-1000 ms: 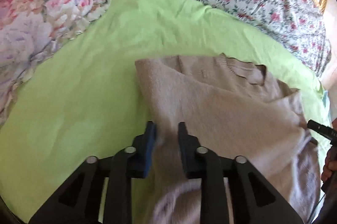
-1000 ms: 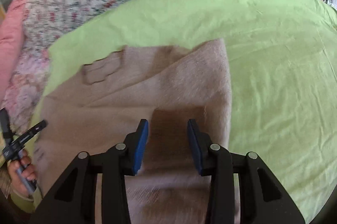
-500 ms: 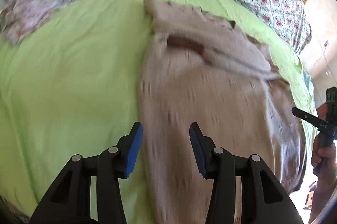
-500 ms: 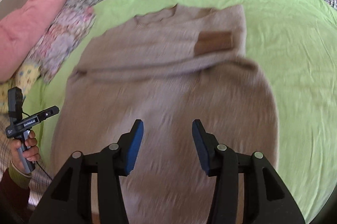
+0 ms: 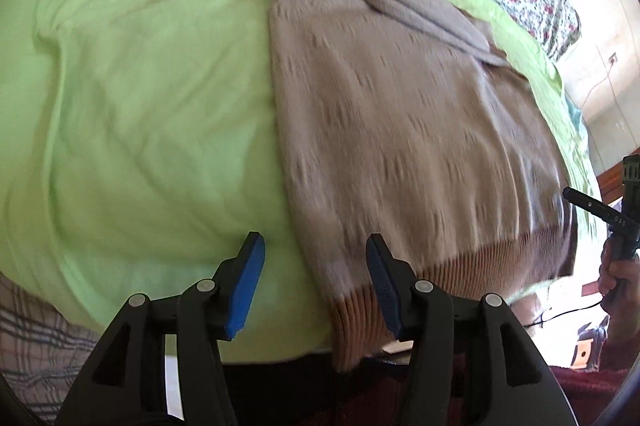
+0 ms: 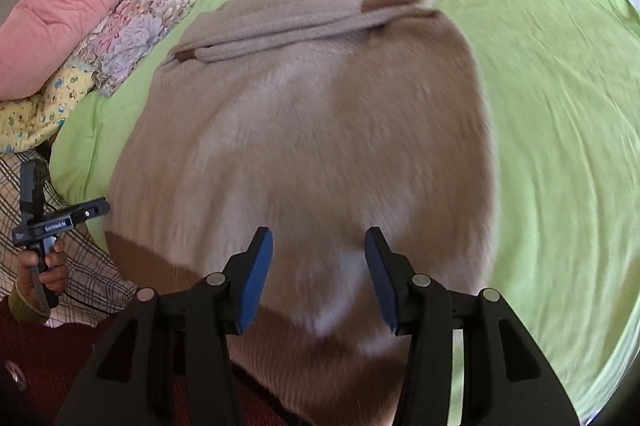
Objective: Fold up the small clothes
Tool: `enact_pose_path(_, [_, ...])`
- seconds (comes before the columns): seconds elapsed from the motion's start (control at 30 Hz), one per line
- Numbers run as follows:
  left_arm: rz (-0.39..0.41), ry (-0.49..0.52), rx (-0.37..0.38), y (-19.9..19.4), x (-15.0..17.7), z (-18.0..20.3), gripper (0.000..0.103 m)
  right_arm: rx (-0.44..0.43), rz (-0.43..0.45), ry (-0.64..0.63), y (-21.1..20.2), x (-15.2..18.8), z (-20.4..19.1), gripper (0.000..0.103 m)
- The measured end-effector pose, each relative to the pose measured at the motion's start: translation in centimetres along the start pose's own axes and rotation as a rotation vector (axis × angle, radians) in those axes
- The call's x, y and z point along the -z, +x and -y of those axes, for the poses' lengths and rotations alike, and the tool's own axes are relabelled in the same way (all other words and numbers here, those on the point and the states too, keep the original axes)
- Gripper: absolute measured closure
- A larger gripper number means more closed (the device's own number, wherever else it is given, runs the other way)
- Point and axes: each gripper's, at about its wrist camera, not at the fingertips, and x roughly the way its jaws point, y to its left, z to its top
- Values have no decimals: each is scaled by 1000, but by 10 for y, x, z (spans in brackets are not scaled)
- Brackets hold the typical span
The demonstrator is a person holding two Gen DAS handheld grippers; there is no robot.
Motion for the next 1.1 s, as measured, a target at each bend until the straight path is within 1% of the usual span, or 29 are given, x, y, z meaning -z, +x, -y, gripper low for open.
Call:
enact_pose_path(0.1, [-8, 7, 15, 3, 10, 6, 49, 26, 1, 23, -11, 14, 12, 54])
enact_pose_path(0.23, [-12, 33, 24, 7, 18, 18, 49, 35, 5, 49, -22, 29, 26, 54])
enact_pose_path(0.33, [-16, 56, 17, 8, 20, 25, 48, 49, 10, 37, -28, 36, 27, 54])
enact_pose_path(0.4, [-26, 66, 36, 9, 21, 30, 48, 85, 6, 23, -32, 40, 28, 54])
enact_pose_path(0.43, [-31, 69, 41, 10, 22, 32, 48, 89, 3, 23, -33, 42, 29, 54])
enact_pose_path(0.53, [-32, 90, 37, 13, 23, 35, 48, 61, -13, 53, -32, 49, 38, 54])
enact_pose_path(0.57, [-28, 97, 33, 13, 23, 36, 50, 53, -21, 59, -30, 52, 40, 54])
enact_pose_path(0.63, [-18, 113, 42, 11, 25, 38, 75, 23, -25, 49, -26, 55, 37, 54])
enact_pose_path(0.67, [-19, 118, 47, 10, 26, 39, 76, 9, -24, 40, -25, 55, 33, 54])
enact_pose_path(0.73, [-31, 115, 56, 12, 25, 39, 76, -30, -29, -1, -19, 54, 20, 58])
enact_pose_path(0.8, [-46, 94, 71, 14, 25, 34, 73, -23, -42, -34, -14, 56, 11, 59])
enact_pose_path(0.87, [-50, 69, 93, 15, 24, 29, 73, -30, -42, -33, -13, 56, 12, 59])
enact_pose_path(0.9, [-50, 61, 99, 16, 24, 27, 73, -41, -37, -16, -14, 55, 15, 64])
enact_pose_path(0.93, [-47, 61, 99, 17, 24, 28, 76, -43, -34, 1, -14, 55, 18, 76])
enact_pose_path(0.97, [-37, 75, 90, 16, 23, 30, 81, -33, -34, 16, -14, 55, 21, 84])
enact_pose_path(1.0, [-28, 93, 81, 15, 24, 34, 90, -26, -35, 26, -13, 54, 24, 93])
enact_pose_path(1.03, [-23, 113, 73, 13, 24, 36, 93, -31, -33, 25, -14, 54, 23, 94])
enact_pose_path(1.1, [-8, 135, 71, 9, 22, 42, 95, -19, -26, -3, -16, 52, 17, 94])
